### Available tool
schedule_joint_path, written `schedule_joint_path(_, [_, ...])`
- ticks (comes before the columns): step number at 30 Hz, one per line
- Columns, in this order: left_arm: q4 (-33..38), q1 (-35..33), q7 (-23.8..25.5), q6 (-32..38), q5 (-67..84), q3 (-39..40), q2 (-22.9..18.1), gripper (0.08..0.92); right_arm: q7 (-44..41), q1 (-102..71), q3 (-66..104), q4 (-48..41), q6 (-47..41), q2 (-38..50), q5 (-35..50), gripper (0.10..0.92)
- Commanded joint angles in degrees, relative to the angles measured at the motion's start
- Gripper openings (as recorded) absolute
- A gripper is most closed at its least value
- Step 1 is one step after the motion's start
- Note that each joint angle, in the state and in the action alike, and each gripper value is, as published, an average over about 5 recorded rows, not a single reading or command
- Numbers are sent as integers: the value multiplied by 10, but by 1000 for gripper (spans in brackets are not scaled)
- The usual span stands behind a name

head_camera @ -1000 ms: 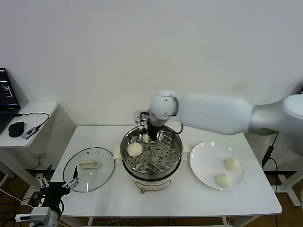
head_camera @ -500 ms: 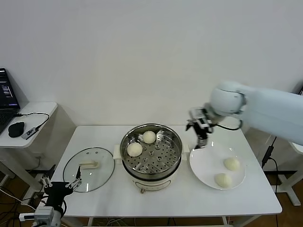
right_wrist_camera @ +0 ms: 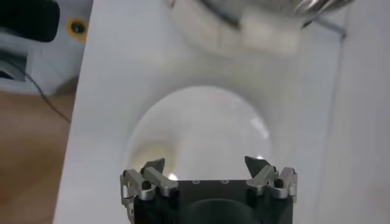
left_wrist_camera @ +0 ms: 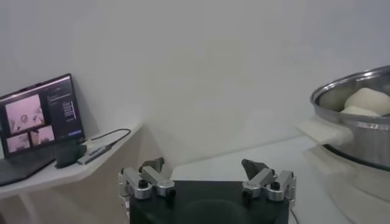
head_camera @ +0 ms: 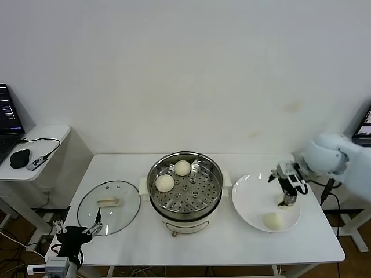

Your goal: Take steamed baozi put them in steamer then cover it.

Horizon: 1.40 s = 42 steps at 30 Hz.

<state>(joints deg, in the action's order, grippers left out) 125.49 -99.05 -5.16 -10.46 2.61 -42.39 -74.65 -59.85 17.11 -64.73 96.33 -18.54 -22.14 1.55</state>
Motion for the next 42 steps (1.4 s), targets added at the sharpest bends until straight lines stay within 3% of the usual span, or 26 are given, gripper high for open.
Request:
schedule_joint_path(1, [-2,-3,0,0,-3,-2,-2,823,6,-208,141,-22,11,17,-58,823])
schedule_joint_path(14, [-18,-1,0,1,-2,-9,-3,823,5,-236,159,-85,8,-32,-66,821])
schedule_joint_path(29, [-24,8,1,0,-2,-8,0,823,3,-237,165,-125,-1,-63,-57,754])
schedule_joint_path(42, [-21,5,0,0,-2,-7,-2,823,-6,-227,165,-125,-12,-66,-48,595])
